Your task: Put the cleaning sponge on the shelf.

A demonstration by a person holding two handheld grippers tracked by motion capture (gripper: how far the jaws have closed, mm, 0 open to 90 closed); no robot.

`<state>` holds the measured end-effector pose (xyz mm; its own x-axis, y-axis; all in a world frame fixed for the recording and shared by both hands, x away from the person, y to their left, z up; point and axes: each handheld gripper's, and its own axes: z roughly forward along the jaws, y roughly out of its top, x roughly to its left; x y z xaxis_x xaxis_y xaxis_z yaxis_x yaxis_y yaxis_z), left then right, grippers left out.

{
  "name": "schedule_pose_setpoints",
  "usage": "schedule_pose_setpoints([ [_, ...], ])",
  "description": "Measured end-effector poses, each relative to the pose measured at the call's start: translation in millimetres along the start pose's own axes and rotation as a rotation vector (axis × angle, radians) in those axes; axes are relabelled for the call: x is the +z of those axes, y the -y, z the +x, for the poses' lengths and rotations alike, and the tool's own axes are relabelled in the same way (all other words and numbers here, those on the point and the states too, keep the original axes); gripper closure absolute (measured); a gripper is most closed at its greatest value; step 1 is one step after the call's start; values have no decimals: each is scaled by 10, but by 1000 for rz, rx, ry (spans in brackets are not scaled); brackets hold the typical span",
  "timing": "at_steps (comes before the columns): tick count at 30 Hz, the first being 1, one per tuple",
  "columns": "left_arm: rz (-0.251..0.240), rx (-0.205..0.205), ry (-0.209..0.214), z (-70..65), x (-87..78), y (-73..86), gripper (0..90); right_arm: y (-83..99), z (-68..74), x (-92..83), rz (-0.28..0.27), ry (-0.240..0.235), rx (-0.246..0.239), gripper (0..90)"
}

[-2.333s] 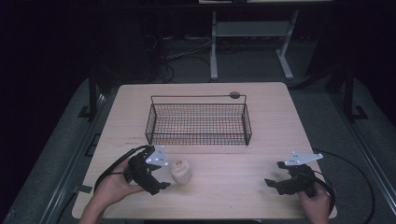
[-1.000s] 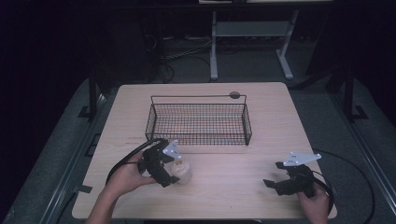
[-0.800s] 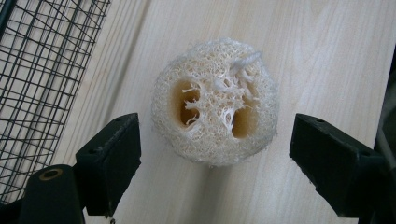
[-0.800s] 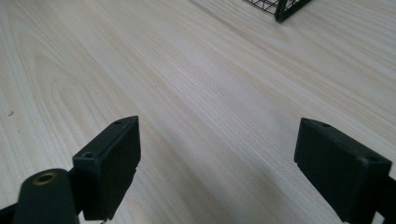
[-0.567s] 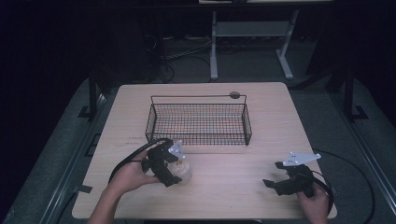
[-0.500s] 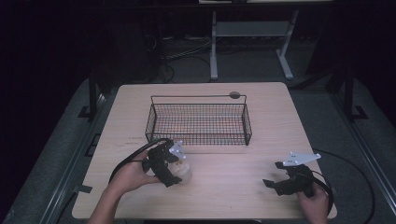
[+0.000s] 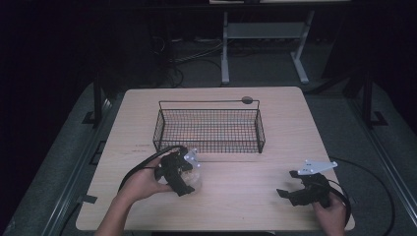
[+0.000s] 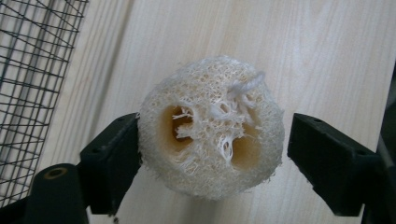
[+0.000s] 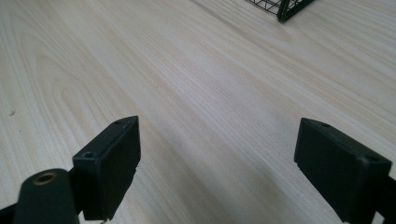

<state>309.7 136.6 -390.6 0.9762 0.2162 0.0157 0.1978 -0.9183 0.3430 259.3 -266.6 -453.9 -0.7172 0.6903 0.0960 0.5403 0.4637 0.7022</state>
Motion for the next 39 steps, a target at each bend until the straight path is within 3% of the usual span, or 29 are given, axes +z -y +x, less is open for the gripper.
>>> schedule_pose_setpoints([
  [22, 17, -11, -2, 13, 22, 3, 282, 3, -6, -6, -3, 1, -2, 142],
  [39, 9, -1, -12, 1, -45, -66, 287, 8, -17, -11, -5, 2, 3, 142],
])
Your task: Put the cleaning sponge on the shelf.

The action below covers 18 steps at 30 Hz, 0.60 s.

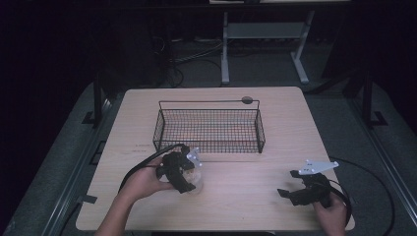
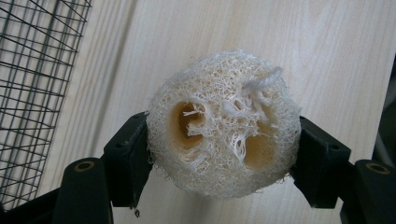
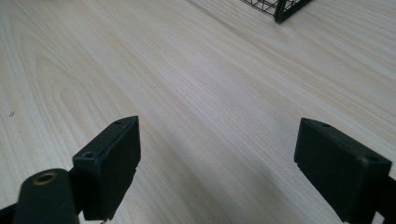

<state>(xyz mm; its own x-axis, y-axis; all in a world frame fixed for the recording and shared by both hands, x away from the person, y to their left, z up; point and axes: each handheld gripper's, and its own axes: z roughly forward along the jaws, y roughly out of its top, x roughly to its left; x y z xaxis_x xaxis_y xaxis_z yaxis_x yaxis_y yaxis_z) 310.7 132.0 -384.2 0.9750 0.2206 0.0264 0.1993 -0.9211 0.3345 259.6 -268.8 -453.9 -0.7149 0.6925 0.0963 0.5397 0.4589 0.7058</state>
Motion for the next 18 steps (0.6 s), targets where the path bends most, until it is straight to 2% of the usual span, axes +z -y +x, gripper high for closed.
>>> schedule_pose_setpoints([
  [18, -6, 5, -7, 114, -131, -132, 287, 3, -3, -6, -4, 1, 1, 142],
])
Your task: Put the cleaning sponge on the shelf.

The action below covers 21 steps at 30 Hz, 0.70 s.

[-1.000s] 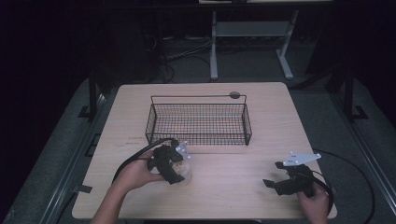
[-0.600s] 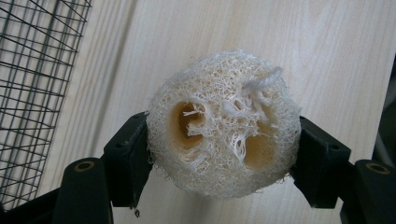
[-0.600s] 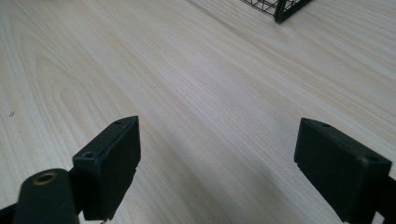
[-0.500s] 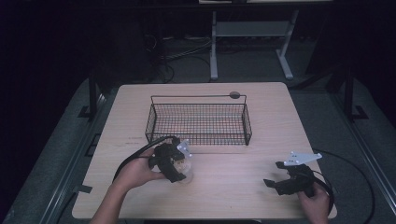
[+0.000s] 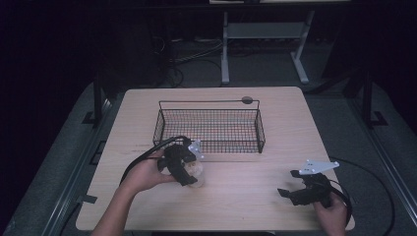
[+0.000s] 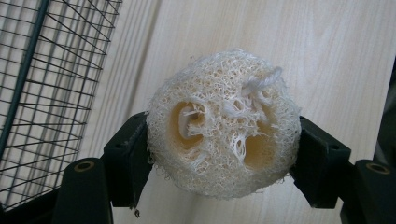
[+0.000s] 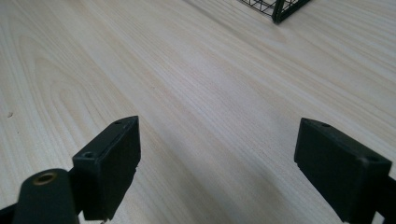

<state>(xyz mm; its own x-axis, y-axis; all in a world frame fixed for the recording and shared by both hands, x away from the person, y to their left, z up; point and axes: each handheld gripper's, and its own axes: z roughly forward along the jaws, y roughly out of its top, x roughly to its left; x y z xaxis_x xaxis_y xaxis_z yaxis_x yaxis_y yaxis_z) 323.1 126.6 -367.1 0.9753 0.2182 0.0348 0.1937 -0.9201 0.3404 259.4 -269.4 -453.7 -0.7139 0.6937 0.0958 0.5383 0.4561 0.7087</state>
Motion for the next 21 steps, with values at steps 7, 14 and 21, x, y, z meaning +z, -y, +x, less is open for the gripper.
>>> schedule_pose_setpoints([
  [7, -2, 0, -10, 60, -79, -35, 287, -6, -5, 10, 1, 0, 7, 142],
  [14, -11, -5, -9, 108, -119, -51, 287, -15, 0, 7, -1, 2, 7, 141],
  [21, -9, -10, -18, 158, -190, -80, 287, -20, -4, 14, -1, 2, 9, 142],
])
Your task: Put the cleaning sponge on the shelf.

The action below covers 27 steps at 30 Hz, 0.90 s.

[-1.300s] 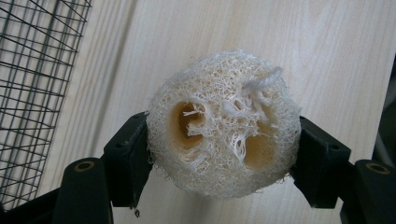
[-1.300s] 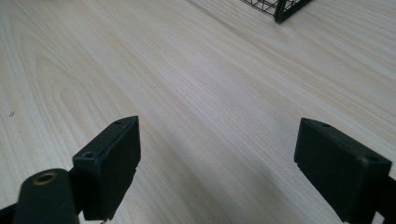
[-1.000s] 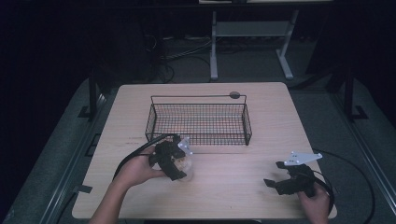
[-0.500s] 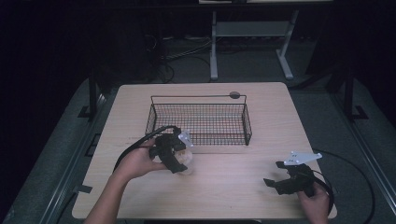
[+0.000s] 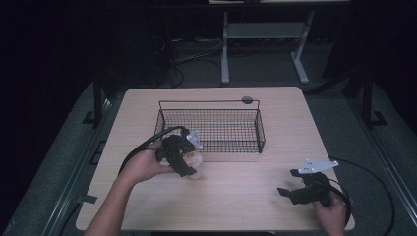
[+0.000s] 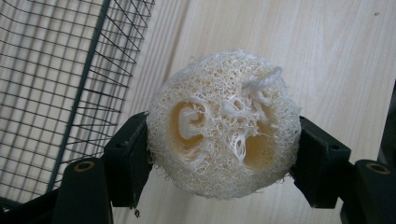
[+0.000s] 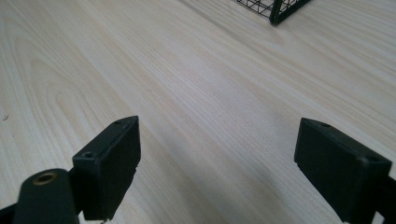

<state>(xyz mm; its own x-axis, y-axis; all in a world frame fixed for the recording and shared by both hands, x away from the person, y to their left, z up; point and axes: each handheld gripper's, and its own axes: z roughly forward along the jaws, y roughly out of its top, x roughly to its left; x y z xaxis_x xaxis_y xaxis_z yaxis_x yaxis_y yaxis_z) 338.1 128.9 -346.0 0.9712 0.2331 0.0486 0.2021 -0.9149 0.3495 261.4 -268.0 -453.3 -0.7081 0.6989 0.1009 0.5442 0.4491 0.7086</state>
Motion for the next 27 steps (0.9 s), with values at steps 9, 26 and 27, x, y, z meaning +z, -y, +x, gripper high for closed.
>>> schedule_pose_setpoints([
  [9, -1, -2, 3, 95, -84, -54, 287, -7, -4, 13, 5, 3, -10, 142],
  [26, -11, -32, 4, 316, -224, -102, 287, -13, -2, 11, 4, 4, -16, 142],
  [27, -7, -32, 3, 326, -230, -113, 287, -13, -3, 12, 5, 4, -16, 142],
])
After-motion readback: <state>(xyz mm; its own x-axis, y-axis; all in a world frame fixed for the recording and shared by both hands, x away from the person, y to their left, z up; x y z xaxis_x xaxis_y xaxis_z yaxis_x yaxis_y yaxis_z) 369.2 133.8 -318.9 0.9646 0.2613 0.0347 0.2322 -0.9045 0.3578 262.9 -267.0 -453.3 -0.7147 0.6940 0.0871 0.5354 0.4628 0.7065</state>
